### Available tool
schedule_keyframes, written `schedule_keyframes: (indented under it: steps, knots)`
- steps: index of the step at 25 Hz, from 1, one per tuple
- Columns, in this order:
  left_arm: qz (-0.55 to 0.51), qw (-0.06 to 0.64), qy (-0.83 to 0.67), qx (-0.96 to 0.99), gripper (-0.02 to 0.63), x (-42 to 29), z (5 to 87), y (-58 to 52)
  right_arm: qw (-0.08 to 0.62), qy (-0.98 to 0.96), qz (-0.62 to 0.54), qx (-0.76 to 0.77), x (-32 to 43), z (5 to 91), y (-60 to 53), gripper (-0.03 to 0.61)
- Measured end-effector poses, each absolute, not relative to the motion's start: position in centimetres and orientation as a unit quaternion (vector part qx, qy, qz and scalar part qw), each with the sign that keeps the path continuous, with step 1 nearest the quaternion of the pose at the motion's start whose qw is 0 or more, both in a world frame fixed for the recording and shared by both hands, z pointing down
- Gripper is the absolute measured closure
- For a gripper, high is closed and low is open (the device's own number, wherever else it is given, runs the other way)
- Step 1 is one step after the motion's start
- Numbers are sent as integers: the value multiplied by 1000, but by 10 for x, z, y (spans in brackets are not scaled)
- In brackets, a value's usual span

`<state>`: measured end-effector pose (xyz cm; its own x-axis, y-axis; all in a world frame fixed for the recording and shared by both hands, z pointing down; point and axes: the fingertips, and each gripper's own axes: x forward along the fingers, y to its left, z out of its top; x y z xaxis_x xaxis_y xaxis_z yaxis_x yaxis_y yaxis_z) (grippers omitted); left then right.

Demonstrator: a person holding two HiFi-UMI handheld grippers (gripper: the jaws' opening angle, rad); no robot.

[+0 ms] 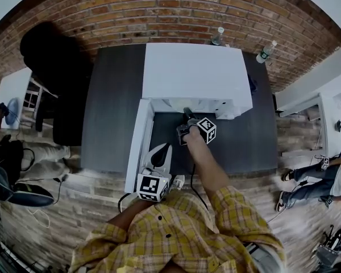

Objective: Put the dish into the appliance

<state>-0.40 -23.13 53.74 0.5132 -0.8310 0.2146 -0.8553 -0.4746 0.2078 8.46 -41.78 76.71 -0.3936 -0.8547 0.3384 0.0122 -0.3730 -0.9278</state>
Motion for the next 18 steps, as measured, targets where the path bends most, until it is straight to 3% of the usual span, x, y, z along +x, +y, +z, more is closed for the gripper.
schedule_keyframes:
  steps: [18]
  knots:
    - [37,143,-492,858,617,-7,535,-229,321,463,-695,-446,84,765,-405,416]
